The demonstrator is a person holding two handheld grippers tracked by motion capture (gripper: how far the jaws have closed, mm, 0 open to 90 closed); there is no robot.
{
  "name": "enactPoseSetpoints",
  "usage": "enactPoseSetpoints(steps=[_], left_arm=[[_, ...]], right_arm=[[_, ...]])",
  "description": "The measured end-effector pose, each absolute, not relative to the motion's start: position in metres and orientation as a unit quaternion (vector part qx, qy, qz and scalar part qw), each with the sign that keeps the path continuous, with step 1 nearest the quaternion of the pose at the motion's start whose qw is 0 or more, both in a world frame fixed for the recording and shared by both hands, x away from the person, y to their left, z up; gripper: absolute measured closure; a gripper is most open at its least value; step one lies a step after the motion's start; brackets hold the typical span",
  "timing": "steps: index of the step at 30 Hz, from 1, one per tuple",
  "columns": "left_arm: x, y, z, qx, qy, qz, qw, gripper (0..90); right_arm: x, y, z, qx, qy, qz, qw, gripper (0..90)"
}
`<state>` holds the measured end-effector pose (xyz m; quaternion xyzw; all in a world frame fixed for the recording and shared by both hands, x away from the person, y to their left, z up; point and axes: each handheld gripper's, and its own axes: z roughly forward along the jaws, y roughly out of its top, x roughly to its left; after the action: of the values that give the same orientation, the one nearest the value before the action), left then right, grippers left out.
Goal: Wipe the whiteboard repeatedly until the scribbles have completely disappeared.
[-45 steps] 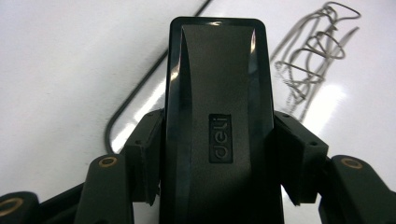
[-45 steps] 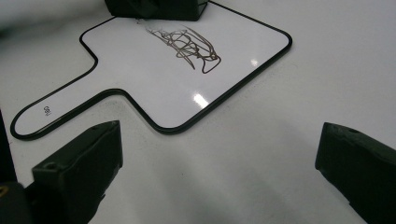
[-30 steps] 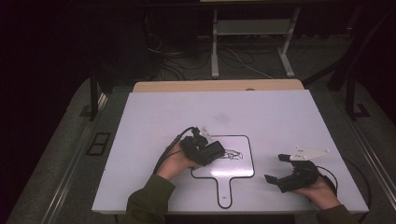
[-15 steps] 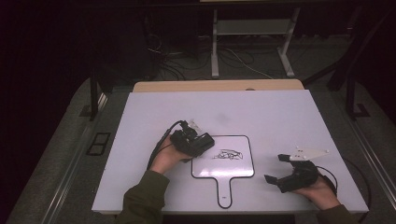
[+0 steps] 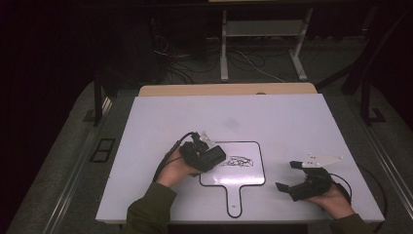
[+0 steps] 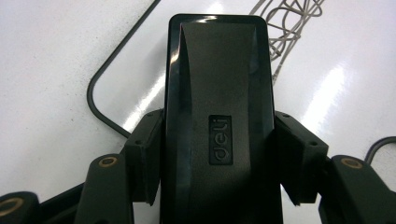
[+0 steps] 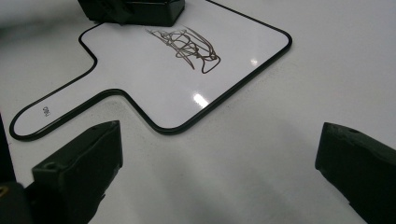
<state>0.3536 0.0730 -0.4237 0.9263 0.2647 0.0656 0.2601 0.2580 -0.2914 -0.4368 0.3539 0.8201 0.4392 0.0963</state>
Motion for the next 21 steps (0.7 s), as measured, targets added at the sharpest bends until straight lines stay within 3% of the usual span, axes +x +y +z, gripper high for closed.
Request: enactPoseSetpoints(steps=[8,21], left_arm=[[0.373,0.079,-0.425,0.917,0.287,0.076,0.267,39.1],[0.354,0.074,-0.424,0.928,0.262,0.063,0.257,39.2]], right_arm=[[0.259,-0.292,-0.437,0.353,0.82,0.439,0.096,0.0],[0.258,-0.292,-0.437,0.353,0.82,0.439,0.097,0.0]])
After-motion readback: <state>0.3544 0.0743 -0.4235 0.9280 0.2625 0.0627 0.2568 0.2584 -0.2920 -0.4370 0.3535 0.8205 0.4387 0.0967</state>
